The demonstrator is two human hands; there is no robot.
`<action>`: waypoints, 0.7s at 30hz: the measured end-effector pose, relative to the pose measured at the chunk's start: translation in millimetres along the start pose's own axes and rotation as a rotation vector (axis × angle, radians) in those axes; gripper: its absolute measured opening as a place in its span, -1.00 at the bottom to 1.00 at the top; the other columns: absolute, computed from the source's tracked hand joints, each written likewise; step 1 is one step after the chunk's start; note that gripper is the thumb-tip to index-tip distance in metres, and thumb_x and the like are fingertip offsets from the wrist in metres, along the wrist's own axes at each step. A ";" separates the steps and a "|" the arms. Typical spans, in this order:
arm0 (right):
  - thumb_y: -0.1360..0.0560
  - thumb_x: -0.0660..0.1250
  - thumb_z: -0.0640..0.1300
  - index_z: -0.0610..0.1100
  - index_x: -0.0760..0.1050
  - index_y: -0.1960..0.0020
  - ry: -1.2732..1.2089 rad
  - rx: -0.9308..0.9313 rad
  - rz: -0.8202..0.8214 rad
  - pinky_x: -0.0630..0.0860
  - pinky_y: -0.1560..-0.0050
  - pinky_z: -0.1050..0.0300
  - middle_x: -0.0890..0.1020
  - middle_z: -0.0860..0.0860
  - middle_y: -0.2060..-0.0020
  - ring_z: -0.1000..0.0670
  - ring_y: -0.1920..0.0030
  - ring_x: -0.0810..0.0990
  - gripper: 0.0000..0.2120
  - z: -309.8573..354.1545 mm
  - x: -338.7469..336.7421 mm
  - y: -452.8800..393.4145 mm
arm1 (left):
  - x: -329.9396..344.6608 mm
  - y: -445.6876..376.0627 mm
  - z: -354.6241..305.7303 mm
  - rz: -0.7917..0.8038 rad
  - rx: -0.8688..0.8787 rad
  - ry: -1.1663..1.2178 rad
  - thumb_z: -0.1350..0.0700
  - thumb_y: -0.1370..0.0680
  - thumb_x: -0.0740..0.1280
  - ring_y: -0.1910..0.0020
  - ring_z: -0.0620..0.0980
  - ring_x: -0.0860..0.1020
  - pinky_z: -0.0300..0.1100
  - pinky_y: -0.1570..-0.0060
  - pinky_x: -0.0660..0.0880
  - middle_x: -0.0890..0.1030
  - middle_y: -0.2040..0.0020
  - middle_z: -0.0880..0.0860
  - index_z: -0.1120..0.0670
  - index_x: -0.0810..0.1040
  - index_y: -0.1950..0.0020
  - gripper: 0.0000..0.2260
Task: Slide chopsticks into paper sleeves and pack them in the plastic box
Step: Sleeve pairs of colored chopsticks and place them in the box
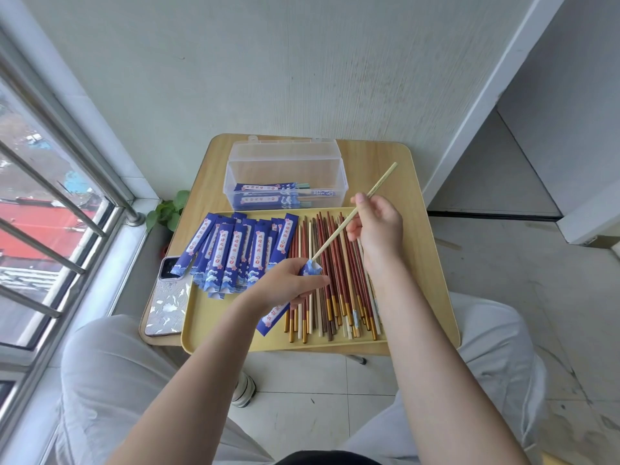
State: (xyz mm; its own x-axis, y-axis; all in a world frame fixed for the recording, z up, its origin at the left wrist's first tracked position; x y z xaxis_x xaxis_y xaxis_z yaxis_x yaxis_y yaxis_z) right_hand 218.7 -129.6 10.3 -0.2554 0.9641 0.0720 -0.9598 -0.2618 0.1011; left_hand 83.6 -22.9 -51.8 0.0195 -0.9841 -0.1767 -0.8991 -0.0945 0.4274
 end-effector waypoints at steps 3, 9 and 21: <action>-0.60 0.35 -0.13 -0.19 0.60 0.07 0.091 0.025 0.063 0.48 0.37 0.07 0.54 0.06 0.49 0.05 0.47 0.48 -0.85 -8.3 9.3 5.1 | 4.7 0.8 -4.5 0.007 0.015 0.046 0.08 -0.62 0.36 0.49 -0.04 0.34 -0.23 0.41 0.40 0.40 0.43 0.00 0.12 0.39 0.15 -0.77; -0.49 0.47 -0.21 0.06 0.29 -0.47 0.276 -0.021 0.218 0.50 0.24 0.39 0.62 -0.02 0.25 0.13 0.30 0.59 -0.36 -19.9 33.6 17.7 | 9.1 1.9 -18.5 -0.090 0.020 0.343 0.12 -0.67 0.22 0.48 -0.04 0.25 -0.22 0.48 0.27 0.35 0.39 0.03 0.12 0.36 0.12 -0.82; -0.61 0.30 0.03 -0.17 0.48 0.12 1.249 0.057 0.517 0.50 0.30 0.10 0.56 -0.05 0.26 -0.05 0.30 0.55 -0.73 -72.7 48.1 39.6 | -31.2 12.7 31.2 -0.585 -0.163 0.358 -0.15 -0.68 0.14 0.41 -0.05 0.52 -0.17 0.31 0.49 0.53 0.34 0.04 0.03 0.48 0.15 -0.66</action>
State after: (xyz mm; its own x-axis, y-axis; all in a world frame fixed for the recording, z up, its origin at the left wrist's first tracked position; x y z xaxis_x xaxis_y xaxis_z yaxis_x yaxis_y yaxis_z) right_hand 159.9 -90.4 -54.4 -0.5467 0.1425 -0.8251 -0.7240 -0.5755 0.3803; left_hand 57.9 11.4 -68.5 0.6479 -0.7510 -0.1275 -0.6206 -0.6175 0.4832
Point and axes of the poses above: each hand's wrist, its own y-axis away from the middle knuckle, its own x-axis out of the palm, z = x × y, the point moved 7 cm from there along -y, towards the middle knuckle
